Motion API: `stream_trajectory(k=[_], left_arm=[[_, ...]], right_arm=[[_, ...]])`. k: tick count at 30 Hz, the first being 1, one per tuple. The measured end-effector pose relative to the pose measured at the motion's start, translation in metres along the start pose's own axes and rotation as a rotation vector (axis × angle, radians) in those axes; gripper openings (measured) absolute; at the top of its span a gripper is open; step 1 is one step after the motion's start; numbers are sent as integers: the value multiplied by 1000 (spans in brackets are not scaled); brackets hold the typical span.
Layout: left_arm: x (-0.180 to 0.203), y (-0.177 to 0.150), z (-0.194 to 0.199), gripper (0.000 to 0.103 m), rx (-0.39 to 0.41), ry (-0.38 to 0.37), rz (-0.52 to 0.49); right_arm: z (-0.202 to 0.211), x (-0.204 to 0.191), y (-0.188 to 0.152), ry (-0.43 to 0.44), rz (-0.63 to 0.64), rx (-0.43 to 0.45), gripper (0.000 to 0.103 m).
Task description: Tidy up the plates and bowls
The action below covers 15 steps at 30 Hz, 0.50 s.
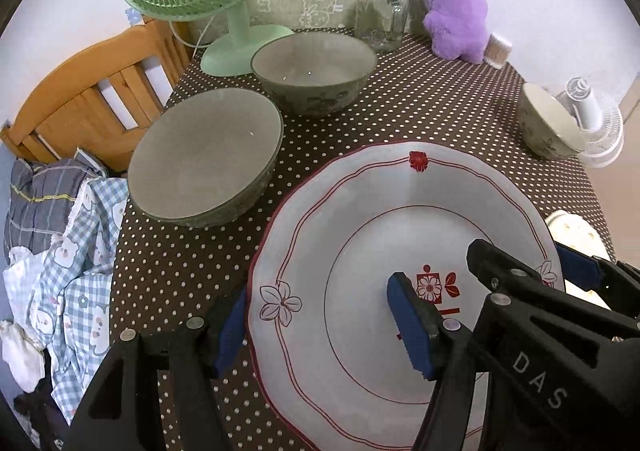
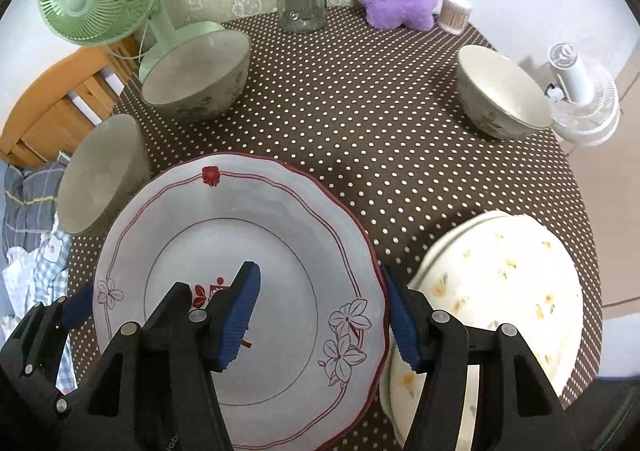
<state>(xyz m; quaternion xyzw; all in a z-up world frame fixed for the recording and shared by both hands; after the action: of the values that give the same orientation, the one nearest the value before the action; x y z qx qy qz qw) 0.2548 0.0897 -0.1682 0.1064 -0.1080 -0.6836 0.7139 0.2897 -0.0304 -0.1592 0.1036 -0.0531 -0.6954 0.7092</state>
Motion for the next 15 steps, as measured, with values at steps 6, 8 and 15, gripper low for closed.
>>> stream_trajectory(k=[6,8,15], left_arm=[[6,-10,17,67,9,-20,-29],[9,-13,23,67,14,-24,-34],[27,-17,36,67,45,-25,-54]], right_arm=[[24,4,-17,-22,-45,23,65],[31,7,-22,-27,-57,32,65],[48,22,-32,-34,-77,60,65]])
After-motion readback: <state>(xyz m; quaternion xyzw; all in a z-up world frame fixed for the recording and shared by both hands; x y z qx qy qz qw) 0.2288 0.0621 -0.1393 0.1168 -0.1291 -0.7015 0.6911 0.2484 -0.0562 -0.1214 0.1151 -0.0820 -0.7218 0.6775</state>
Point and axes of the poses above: each gripper's, at about its wrist camera, not at the fingertips, and z roughly against the way its jaws point, x to its right, y to its top, the point moved 8 cm from there along -z, roughly the way its jaws point, and after that the axes turned 10 degrees about -x, right-handed, at the moved point
